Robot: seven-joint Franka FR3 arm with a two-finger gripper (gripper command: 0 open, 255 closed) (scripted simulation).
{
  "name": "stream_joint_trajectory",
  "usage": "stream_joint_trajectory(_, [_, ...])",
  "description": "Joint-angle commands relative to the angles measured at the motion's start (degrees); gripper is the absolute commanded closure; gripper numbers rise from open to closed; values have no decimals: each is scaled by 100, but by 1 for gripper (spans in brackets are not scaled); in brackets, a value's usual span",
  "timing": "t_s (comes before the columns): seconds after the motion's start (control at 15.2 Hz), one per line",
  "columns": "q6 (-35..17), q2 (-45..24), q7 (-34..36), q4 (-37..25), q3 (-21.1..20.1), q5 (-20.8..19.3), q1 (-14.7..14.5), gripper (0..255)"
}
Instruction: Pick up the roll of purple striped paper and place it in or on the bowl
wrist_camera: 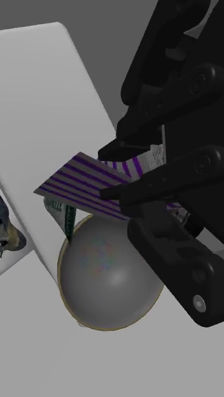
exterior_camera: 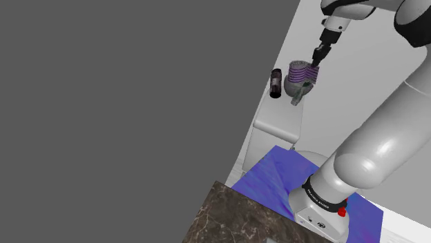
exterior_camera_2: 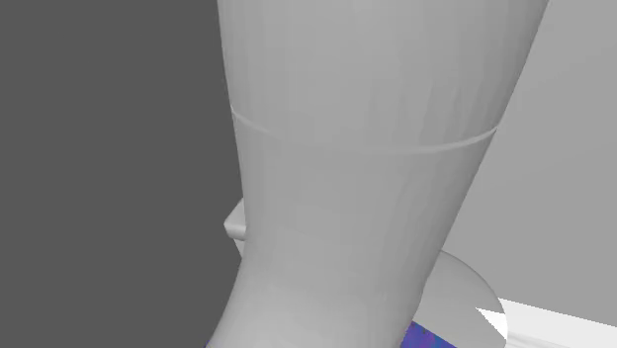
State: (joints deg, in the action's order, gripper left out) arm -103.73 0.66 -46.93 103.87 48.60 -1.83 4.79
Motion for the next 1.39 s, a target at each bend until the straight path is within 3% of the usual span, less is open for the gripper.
stream_joint_trajectory(0.0, [115, -711, -477, -588, 184, 565, 165, 255])
stream_joint_trajectory(0.33, [783, -2382, -1313, -2401, 66, 1810, 1268, 255])
stream_joint_trajectory(0.59, [1629, -3705, -1522, -4479, -303, 2583, 2525, 255])
stream_joint_trajectory(0.66, [1711, -3814, -1513, -4687, -356, 2629, 2649, 255])
stream_joint_trajectory(1.32, [810, -3651, -1619, -3536, -310, 2552, 2247, 255])
